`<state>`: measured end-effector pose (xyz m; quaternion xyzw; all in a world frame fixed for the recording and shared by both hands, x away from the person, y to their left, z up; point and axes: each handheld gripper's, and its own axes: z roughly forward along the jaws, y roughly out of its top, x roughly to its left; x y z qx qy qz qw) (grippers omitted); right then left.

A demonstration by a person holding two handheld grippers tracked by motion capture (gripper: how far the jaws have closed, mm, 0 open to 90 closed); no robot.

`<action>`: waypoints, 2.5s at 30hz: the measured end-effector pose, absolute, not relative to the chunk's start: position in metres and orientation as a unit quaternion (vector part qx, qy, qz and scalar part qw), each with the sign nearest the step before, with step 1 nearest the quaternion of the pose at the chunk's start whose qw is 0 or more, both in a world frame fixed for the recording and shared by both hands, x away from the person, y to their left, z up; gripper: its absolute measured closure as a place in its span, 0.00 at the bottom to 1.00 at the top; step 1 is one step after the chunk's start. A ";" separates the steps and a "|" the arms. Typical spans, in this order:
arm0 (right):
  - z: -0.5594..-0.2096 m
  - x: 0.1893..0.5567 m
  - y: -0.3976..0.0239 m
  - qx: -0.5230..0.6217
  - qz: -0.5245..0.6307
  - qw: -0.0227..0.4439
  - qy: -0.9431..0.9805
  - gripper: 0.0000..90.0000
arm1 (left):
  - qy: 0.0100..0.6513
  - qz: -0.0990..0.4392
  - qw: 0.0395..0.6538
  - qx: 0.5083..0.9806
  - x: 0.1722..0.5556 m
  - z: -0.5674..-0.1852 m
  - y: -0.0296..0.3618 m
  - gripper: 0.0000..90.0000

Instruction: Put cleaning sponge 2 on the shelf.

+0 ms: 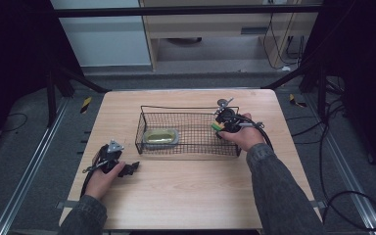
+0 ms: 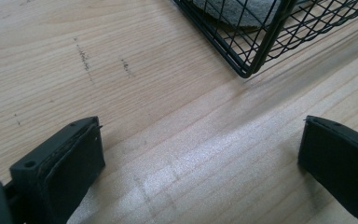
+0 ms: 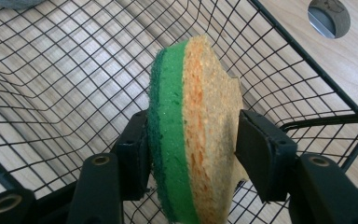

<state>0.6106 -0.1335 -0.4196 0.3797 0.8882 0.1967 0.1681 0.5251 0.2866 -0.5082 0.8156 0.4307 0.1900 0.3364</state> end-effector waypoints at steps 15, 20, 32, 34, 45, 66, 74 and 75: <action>-0.415 0.602 -0.132 0.376 0.206 0.157 0.890 0.47 | 0.431 0.190 0.336 0.816 0.525 -0.508 0.286 0.00; -0.413 0.600 -0.131 0.374 0.207 0.156 0.890 0.47 | 0.431 0.190 0.336 0.816 0.525 -0.508 0.286 0.00; -0.409 0.597 -0.133 0.374 0.211 0.153 0.890 0.46 | 0.431 0.190 0.336 0.816 0.526 -0.508 0.286 0.00; -0.408 0.596 -0.134 0.374 0.212 0.153 0.890 0.46 | 0.431 0.190 0.336 0.816 0.526 -0.508 0.286 0.00; -0.398 0.594 -0.141 0.378 0.220 0.164 0.885 0.45 | 0.431 0.190 0.337 0.815 0.526 -0.508 0.286 0.00; -0.382 0.585 -0.171 0.414 0.254 0.195 0.852 0.28 | 0.431 0.190 0.337 0.815 0.526 -0.508 0.286 0.00; -0.380 0.580 -0.191 0.444 0.284 0.204 0.825 0.12 | 0.432 0.189 0.337 0.815 0.526 -0.508 0.286 0.00; -0.379 0.578 -0.194 0.447 0.287 0.207 0.821 0.12 | 0.431 0.190 0.336 0.816 0.526 -0.508 0.286 0.00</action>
